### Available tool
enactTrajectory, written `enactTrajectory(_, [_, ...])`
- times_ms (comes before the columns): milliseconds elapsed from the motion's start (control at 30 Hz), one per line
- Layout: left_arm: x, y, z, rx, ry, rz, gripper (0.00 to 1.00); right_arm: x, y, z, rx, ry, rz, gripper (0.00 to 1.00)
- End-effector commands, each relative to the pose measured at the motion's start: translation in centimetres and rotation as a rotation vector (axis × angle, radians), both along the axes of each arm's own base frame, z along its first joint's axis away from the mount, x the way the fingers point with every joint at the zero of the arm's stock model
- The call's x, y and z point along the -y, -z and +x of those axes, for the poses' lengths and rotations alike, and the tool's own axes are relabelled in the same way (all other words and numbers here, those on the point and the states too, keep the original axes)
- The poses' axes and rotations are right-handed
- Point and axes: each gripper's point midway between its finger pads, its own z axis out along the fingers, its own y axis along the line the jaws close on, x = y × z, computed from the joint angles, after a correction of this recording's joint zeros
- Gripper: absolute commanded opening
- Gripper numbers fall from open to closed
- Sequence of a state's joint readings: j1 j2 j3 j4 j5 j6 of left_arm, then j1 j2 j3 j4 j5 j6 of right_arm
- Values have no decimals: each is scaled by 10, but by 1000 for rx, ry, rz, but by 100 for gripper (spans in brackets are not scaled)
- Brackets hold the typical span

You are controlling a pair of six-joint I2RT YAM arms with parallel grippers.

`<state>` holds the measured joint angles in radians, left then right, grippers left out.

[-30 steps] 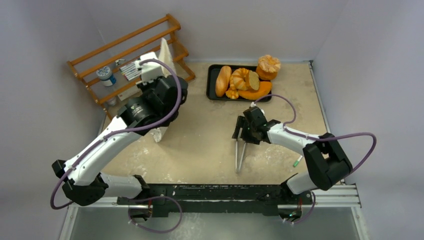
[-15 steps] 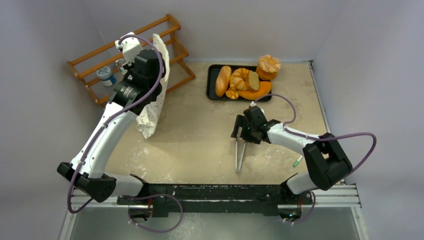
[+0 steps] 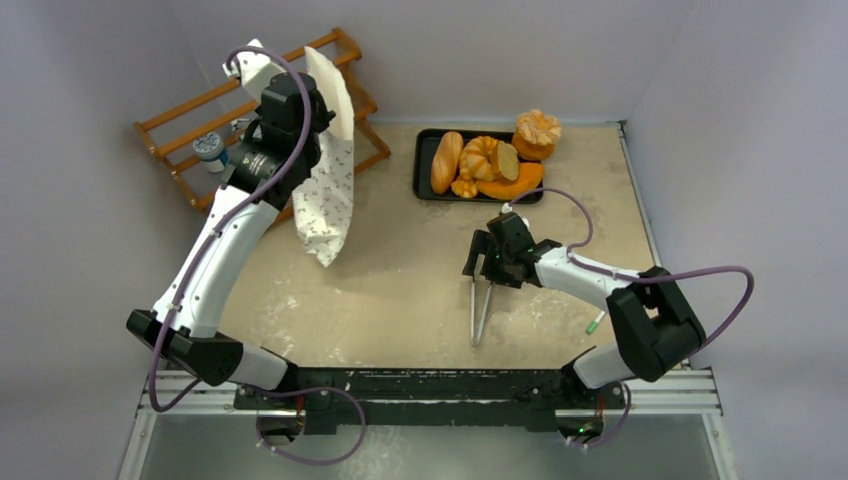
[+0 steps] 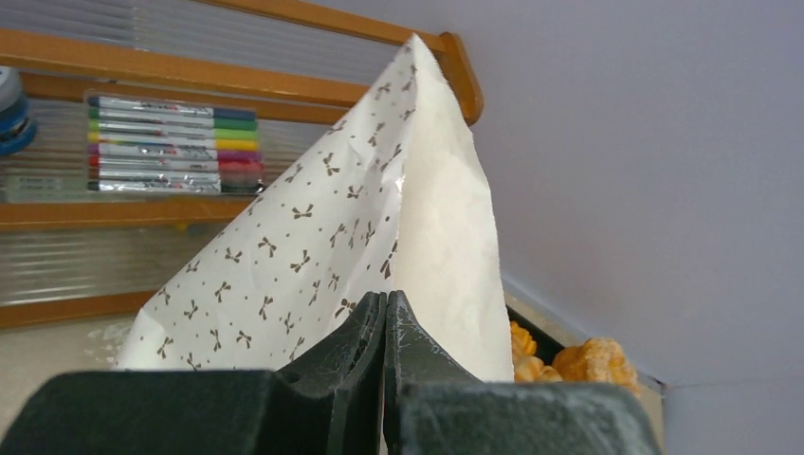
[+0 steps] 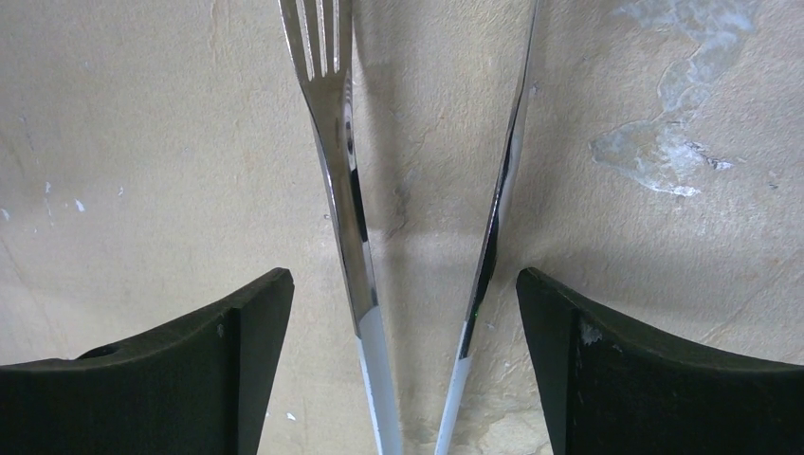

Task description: Take the fake bread out of the paper bag

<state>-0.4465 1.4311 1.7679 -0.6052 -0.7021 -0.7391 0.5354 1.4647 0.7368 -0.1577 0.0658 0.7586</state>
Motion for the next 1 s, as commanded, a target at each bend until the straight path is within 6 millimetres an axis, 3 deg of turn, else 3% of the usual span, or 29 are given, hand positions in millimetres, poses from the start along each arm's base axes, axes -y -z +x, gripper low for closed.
enactTrajectory(0, [3,-48,2,154,17,-144,0,15,5,-7,-14,15,-55,90])
enactTrajectory(333, [-9,-50,-6,225,32,-217,0,14,2,-5,-9,16,-57,90])
enactTrajectory(700, [-40,-13,-25,171,-35,-166,0,15,-2,-3,-1,24,-57,90])
enactTrajectory(733, [-45,-9,-27,164,-49,-158,0,15,-5,1,18,31,-63,90])
enactTrajectory(767, [-50,-5,-29,157,-63,-153,0,19,-9,7,48,24,-101,98])
enactTrajectory(800, [-55,-3,-31,152,-77,-148,0,17,-17,10,71,20,-122,100])
enactTrajectory(967, [-66,14,-38,118,-109,-132,0,-2,-54,39,141,-1,-124,100])
